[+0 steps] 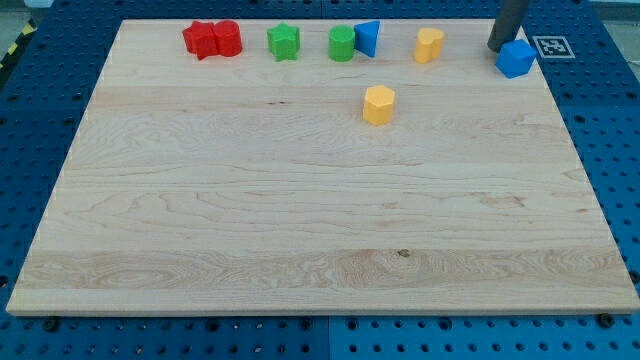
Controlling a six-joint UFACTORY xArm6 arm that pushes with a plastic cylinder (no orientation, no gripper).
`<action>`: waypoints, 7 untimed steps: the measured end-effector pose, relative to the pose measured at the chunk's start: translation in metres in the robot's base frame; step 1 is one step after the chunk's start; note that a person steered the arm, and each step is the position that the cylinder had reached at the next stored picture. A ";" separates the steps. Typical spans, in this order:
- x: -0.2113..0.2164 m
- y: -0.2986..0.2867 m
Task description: Push the cube parallel to the hexagon
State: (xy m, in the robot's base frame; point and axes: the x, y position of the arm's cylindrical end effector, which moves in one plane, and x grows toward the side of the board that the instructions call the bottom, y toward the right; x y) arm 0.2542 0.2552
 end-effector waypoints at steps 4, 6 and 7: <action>0.040 0.009; 0.084 0.013; 0.086 0.031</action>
